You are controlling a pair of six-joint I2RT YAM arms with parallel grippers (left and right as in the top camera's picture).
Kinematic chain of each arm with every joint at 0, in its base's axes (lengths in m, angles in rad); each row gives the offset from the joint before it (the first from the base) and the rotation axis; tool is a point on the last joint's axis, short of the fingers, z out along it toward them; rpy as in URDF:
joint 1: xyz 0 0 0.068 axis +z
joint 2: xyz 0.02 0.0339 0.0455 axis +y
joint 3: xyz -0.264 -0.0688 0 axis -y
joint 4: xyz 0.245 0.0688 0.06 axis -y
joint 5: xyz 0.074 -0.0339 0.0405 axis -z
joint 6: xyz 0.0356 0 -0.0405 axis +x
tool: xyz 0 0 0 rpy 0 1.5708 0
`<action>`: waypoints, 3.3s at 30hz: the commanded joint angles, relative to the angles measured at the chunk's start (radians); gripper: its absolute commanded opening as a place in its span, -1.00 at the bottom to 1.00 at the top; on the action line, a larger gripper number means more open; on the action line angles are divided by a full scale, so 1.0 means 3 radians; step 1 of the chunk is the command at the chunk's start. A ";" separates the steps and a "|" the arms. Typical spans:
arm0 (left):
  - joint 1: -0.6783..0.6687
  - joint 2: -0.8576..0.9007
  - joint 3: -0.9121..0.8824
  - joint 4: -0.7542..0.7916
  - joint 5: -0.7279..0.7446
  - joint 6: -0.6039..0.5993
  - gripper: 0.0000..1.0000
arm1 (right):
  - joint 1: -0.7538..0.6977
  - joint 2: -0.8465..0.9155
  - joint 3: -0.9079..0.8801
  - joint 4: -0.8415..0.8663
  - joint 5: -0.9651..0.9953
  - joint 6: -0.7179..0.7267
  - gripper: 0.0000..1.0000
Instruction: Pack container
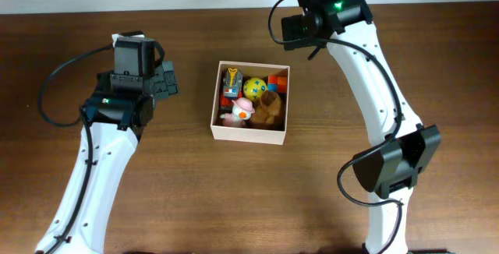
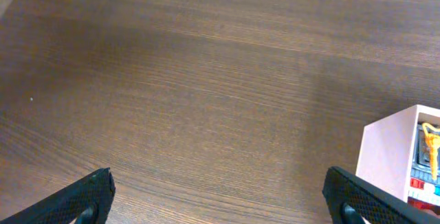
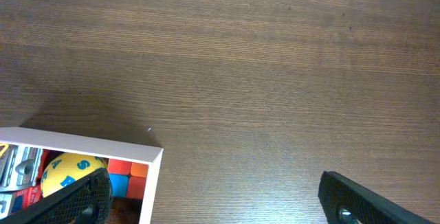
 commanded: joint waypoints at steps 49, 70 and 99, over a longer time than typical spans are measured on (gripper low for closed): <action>-0.0005 0.0009 0.0020 0.0001 -0.0046 -0.0055 0.98 | 0.0182 -0.4559 -0.1071 0.0064 0.0254 -0.0037 0.97; -0.0005 0.0009 0.0020 0.0001 -0.0046 -0.0055 0.99 | -0.0783 -0.6416 -0.4931 0.1654 0.0172 -0.0060 0.98; -0.0005 0.0009 0.0020 0.0001 -0.0046 -0.0055 0.98 | -0.1073 -0.7219 -0.7303 0.3491 -0.0177 -0.0048 0.98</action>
